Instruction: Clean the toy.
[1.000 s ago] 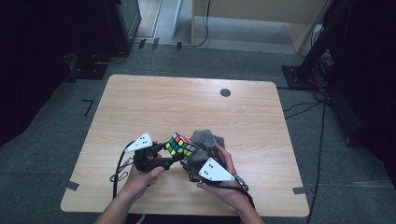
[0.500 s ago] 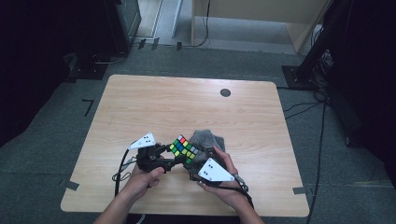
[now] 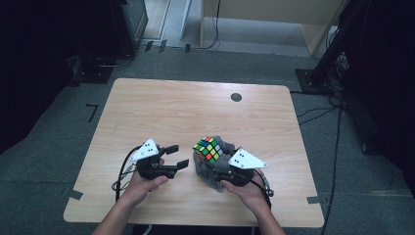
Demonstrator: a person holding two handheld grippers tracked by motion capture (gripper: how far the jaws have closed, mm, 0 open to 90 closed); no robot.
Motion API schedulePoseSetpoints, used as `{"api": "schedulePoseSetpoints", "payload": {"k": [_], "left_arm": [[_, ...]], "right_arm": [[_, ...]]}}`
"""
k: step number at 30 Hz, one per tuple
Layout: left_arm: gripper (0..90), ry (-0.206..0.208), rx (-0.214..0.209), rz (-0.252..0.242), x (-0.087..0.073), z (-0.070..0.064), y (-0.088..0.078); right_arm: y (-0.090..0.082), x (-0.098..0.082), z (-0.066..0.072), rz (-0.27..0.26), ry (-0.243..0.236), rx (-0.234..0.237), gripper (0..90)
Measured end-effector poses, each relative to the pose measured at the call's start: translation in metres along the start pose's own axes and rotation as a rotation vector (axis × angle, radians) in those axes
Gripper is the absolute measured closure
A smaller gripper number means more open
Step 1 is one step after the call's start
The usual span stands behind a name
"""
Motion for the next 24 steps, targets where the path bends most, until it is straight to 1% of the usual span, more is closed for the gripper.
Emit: {"api": "schedulePoseSetpoints", "payload": {"k": [2,3,4,5,7,9,13,14,16,18,19,21,22,24], "left_arm": [[28.0,0.076,0.022,0.026,-0.004,-0.005,0.004],[27.7,0.124,0.038,0.043,-0.007,-0.009,0.007],[27.6,0.144,0.041,0.053,-0.008,-0.011,0.009],[27.3,0.175,0.043,0.066,-0.011,-0.015,0.011],[27.2,0.207,0.041,0.075,-0.013,-0.019,0.014],[27.1,0.230,0.050,0.072,-0.013,-0.021,0.015],[25.9,0.253,0.078,0.052,-0.011,-0.021,0.014],[25.8,0.258,0.080,0.046,-0.011,-0.021,0.013],[25.4,0.273,0.089,0.038,-0.010,-0.021,0.013],[24.7,0.284,0.092,0.034,-0.011,-0.022,0.014],[24.2,0.288,0.096,0.034,-0.011,-0.022,0.014],[24.4,0.290,0.092,0.039,-0.011,-0.023,0.015],[24.6,0.282,0.084,0.042,-0.011,-0.023,0.014],[24.7,0.287,0.077,0.045,-0.012,-0.022,0.014]], "right_arm": [[-0.001,0.002,0.001,0.014,0.054,0.005,34.4],[-0.001,0.003,0.001,0.016,0.072,0.012,34.4],[-0.001,0.004,0.003,0.022,0.101,0.027,34.4],[-0.002,0.005,0.004,0.028,0.113,0.035,34.4],[-0.001,0.007,0.008,0.044,0.133,0.063,34.4],[-0.001,0.008,0.012,0.052,0.142,0.077,34.4],[0.002,0.008,0.019,0.083,0.176,0.104,34.3],[0.003,0.008,0.021,0.092,0.190,0.106,34.4],[0.005,0.006,0.021,0.112,0.203,0.095,34.3],[0.008,0.003,0.023,0.138,0.232,0.101,34.3],[0.009,0.002,0.024,0.144,0.236,0.102,34.3],[0.010,0.001,0.025,0.159,0.256,0.099,34.3],[0.010,0.001,0.025,0.163,0.266,0.099,34.3],[0.011,0.000,0.025,0.170,0.296,0.109,34.3]]}}
Point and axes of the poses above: each handheld gripper's, and its own axes: y roughly forward along the jaws, x roughly out of its top, z roughly to its left, the point moved 7 cm from there along y, roughly forward along the jaws, and after that the axes turned 1 degree about y, right-handed, at the moved point
